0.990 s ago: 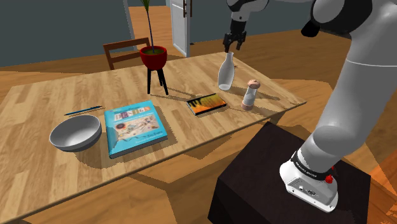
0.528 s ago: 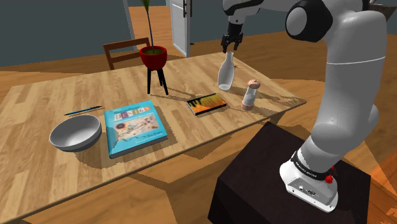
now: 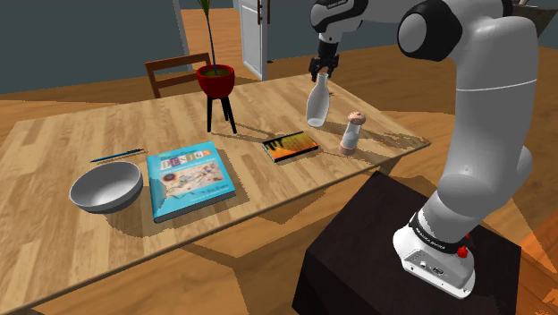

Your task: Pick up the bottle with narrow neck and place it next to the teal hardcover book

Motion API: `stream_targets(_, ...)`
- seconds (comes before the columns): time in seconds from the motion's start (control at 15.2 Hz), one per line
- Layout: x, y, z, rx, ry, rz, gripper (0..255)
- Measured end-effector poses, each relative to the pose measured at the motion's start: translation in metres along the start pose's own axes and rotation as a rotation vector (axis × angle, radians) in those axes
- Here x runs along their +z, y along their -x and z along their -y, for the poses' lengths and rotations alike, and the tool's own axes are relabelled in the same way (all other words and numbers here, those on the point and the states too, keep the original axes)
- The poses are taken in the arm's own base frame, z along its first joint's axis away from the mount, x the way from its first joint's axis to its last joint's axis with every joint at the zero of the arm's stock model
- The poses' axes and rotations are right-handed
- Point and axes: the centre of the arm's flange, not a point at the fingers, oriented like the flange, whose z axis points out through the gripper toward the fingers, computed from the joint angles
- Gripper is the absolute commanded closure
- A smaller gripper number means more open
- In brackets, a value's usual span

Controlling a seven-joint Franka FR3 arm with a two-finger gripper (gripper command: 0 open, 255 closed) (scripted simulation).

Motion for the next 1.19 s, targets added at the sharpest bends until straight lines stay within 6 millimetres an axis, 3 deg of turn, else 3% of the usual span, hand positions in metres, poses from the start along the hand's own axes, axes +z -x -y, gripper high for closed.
stream_targets(0.26, 0.001, 0.0, 0.0, 0.0, 0.0, 0.0, 0)
stream_targets(0.33, 0.001, 0.0, 0.0, 0.0, 0.0, 0.0, 255)
stream_targets(0.99, 0.0, 0.0, 0.0, 0.0, 0.0, -0.001, 255)
stream_targets(1.19, -0.01, 0.0, 0.0, 0.0, 0.0, 0.0, 255)
